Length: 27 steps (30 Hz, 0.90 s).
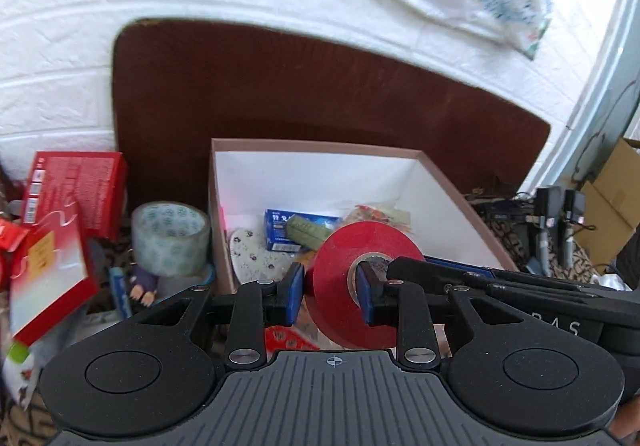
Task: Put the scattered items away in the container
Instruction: 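Carry the red tape roll with both grippers over the cardboard box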
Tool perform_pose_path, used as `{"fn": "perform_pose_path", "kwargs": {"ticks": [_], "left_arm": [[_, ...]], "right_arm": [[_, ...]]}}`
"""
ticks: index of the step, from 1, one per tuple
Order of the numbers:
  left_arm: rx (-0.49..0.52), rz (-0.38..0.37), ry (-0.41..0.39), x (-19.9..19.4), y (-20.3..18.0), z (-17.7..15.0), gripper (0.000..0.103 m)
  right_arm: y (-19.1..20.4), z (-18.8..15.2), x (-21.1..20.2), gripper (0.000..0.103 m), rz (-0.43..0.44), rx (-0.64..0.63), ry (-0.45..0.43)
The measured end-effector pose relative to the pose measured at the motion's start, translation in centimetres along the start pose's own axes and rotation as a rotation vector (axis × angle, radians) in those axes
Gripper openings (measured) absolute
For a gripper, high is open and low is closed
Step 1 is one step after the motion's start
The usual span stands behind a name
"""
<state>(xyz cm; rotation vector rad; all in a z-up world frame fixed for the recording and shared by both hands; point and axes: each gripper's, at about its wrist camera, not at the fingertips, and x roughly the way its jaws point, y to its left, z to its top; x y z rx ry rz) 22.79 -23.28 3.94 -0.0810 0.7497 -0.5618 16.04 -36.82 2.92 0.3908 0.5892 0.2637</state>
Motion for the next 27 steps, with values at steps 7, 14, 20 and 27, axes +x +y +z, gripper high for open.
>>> {"fn": "perform_pose_path", "kwargs": {"ticks": [7,14,20,27], "left_arm": [[-0.052,0.033,0.08,6.0,2.6,1.6,0.043],[-0.045,0.085,0.083,8.9,3.8,3.0,0.039],[0.018,0.123,0.082,10.3,3.5,3.9,0.038],[0.091,0.19,0.052,10.7,2.2,3.9,0.059]], "right_arm": [[-3.3,2.7,6.1,0.03,-0.017,0.067,0.138],[-5.6,4.5,11.0,0.03,0.011,0.171,0.248],[-7.2,5.4,12.9,0.03,0.037,0.235,0.265],[-8.8,5.0,14.1,0.052,0.058,0.359,0.263]]}}
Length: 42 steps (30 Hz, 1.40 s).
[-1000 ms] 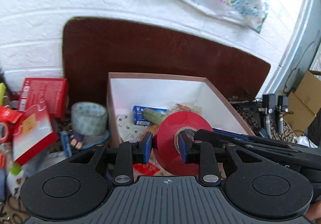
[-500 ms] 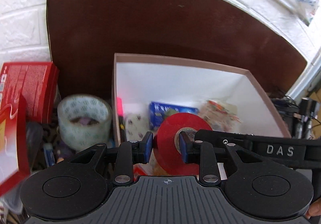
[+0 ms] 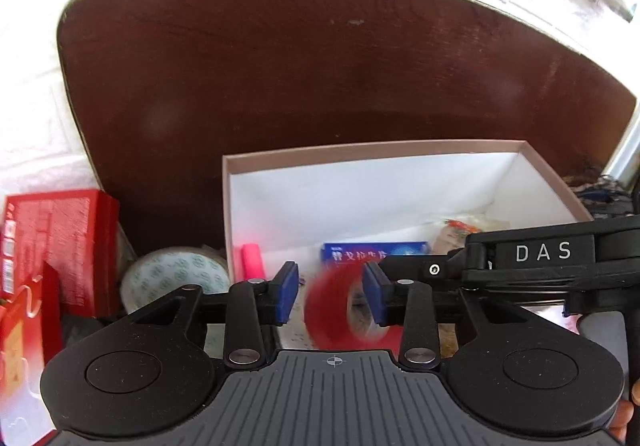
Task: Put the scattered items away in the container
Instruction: 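Open both grippers to drop the red tape roll into the box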
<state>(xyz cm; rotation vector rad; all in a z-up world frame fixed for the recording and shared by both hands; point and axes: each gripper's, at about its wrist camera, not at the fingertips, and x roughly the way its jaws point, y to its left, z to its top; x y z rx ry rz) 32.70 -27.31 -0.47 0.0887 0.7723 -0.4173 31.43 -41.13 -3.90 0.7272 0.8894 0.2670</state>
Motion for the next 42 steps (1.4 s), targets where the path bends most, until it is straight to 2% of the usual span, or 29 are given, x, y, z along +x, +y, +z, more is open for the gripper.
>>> {"fn": "perform_pose_path", "kwargs": {"ticks": [1,2,12,14,16,20,23,26,32,42], "left_arm": [[0.013,0.017,-0.011,-0.1,-0.1,0.0,0.065],[0.023,0.013,-0.019,-0.1,-0.2,-0.1,0.066],[0.038,-0.014,-0.007,-0.3,-0.8,-0.4,0.076],[0.054,-0.041,0.005,-0.4,-1.0,-0.5,0.086],[0.05,-0.072,0.013,-0.7,-1.2,-0.7,0.092],[0.048,-0.036,-0.004,-2.1,-2.0,-0.9,0.101],[0.046,-0.037,-0.023,-3.2,-2.0,-1.3,0.103],[0.04,-0.042,-0.024,-4.2,-2.0,-1.5,0.103],[0.041,-0.057,-0.015,-6.1,-2.6,-2.2,0.103],[0.035,-0.065,-0.052,-10.7,-3.6,-5.0,0.103]], "right_arm": [[-0.1,0.0,0.0,0.056,-0.011,0.004,-0.006],[-0.3,0.0,0.0,0.06,-0.017,0.006,-0.011],[-1.3,0.1,-1.1,0.065,-0.017,0.05,-0.036],[-1.4,0.1,-1.4,0.066,-0.013,0.057,-0.043],[-1.5,0.0,-1.6,0.074,0.015,0.07,-0.044],[-0.8,-0.4,-2.2,0.078,0.045,0.065,-0.044],[-0.4,-0.8,-3.0,0.087,0.063,0.065,-0.057],[-0.3,-1.2,-3.9,0.091,0.078,0.078,-0.065],[0.4,-2.8,-5.4,0.092,0.083,0.064,-0.063],[1.9,-6.6,-9.7,0.092,0.124,-0.001,-0.075]]}}
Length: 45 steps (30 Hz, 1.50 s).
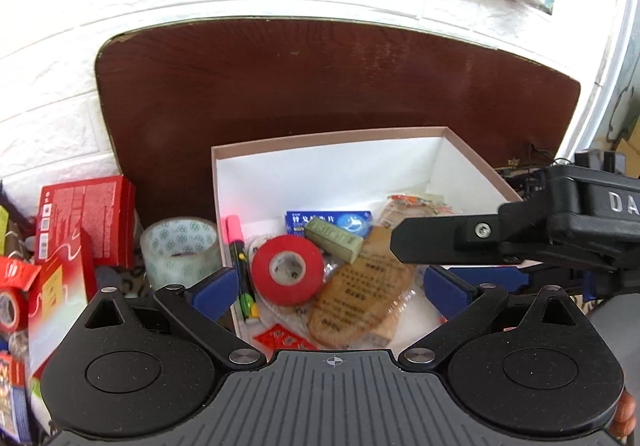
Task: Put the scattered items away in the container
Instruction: 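Withdraw both grippers from the box back toward the clutter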
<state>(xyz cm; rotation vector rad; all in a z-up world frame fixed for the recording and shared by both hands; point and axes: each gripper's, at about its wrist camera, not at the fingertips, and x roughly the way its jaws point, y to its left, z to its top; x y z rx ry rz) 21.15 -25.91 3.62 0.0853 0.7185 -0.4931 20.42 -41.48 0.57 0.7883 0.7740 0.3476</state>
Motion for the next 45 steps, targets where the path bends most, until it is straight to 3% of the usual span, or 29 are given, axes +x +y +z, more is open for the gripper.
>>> {"fn": "perform_pose_path", "kwargs": {"ticks": [13,23,39,45], "left_arm": [[0.044,0.034,-0.094,-7.2,-1.4,-5.0,0.103],[0.011,0.076,-0.114,-11.7,-0.4,-10.0,0.103],[-0.166,0.125,-0.005,-14.7,5.3,-19.8,0.103],[-0.251,0.186,0.037,-14.5,8.3,-22.9,0.103]], "right_arm": [[3.6,-6.7,-4.2,0.092,0.033,-0.16,0.007],[5.9,-12.5,-6.6,0.093,0.063,-0.237,0.01],[8.0,-22.6,-3.7,0.095,0.1,-0.296,0.114],[8.4,-25.4,-1.6,0.095,0.084,-0.307,0.154]]}}
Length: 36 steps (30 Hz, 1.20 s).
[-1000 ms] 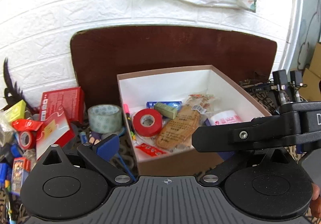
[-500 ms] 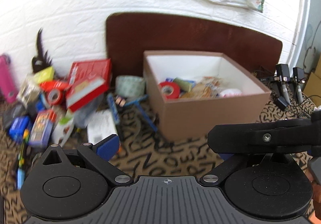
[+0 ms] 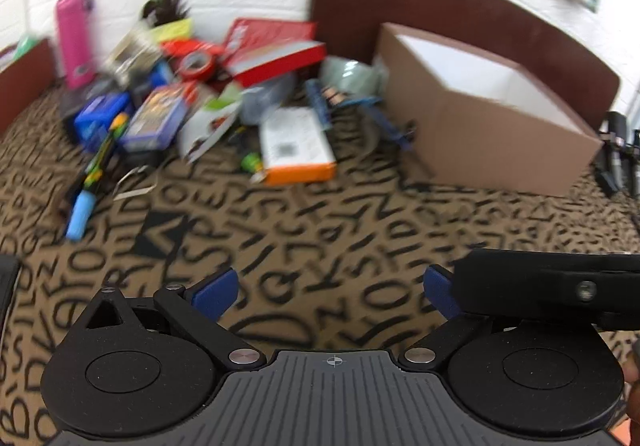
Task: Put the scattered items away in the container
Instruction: 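Withdraw both grippers from the box back toward the clutter, then reach the left gripper to the brown claw clip while the right reaches the Flash Color marker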
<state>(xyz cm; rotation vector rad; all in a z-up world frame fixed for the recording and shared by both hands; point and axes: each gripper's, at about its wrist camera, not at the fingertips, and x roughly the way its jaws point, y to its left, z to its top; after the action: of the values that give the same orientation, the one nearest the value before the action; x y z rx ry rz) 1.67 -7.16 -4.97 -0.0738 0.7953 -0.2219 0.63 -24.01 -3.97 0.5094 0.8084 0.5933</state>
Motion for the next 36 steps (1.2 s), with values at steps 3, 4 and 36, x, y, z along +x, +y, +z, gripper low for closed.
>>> {"fn": "perform_pose_path", "kwargs": {"ticks": [3,4,36], "left_arm": [[-0.046,0.013,-0.008,-0.2,2.0,-0.6,0.103],[-0.068,0.014,-0.005,-0.3,2.6,-0.7,0.103],[-0.173,0.098,-0.114,1.8,17.7,2.1,0.091]], "right_arm": [[0.5,-0.6,1.3,0.095,-0.003,-0.001,0.019],[0.8,-0.7,1.8,0.095,-0.003,-0.004,0.022],[9.3,1.5,15.7,0.095,0.017,-0.153,0.095]]}}
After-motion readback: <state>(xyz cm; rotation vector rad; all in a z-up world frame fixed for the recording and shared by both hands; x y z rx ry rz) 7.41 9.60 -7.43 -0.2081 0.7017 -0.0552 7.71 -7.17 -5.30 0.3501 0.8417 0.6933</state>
